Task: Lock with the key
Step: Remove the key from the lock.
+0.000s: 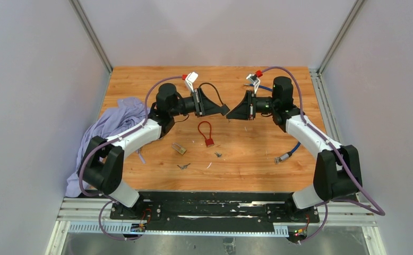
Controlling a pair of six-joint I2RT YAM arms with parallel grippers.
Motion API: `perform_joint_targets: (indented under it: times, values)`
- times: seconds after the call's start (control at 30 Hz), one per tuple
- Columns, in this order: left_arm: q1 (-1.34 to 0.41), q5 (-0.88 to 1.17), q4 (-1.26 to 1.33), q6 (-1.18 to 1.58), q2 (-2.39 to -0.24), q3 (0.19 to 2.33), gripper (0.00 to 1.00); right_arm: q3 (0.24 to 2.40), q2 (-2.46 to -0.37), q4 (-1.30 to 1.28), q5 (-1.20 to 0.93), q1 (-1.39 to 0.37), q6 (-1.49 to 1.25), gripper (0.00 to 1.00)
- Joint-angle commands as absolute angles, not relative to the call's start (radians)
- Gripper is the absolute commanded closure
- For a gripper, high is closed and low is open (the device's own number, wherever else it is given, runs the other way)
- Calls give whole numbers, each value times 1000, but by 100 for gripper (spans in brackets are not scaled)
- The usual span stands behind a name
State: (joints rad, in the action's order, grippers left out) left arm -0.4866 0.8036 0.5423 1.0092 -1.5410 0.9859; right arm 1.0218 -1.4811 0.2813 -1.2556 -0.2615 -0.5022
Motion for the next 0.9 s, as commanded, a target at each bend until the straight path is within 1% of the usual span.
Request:
perform_joint_targets:
  times: [0.0,0.47,0.53,0.67,0.7,0.77,0.87]
  values:
    - [-491,786,609,1028,-1535,982,100,1024,-1451,194,-1219,-250,-411,90]
    - [-491,772,609,1035,-1535,974,100,1042,-1418,119,-1161,-261,-336,92]
    - [-491,774,609,1034,-1534,974,100,1046,-1427,114,-1168,-260,-341,89]
    - [-491,777,609,1027,-1531,974,100,1058,-1446,123,-1184,-259,-377,74]
    - [-493,778,608,1027,-1529,974,100,1060,-1451,134,-1190,-259,-394,72]
    - [-493,781,608,1022,-1528,975,100,1061,-1458,169,-1201,-259,-430,69]
    - [-493,791,608,1013,-1527,978,100,1055,-1467,229,-1223,-260,-484,68]
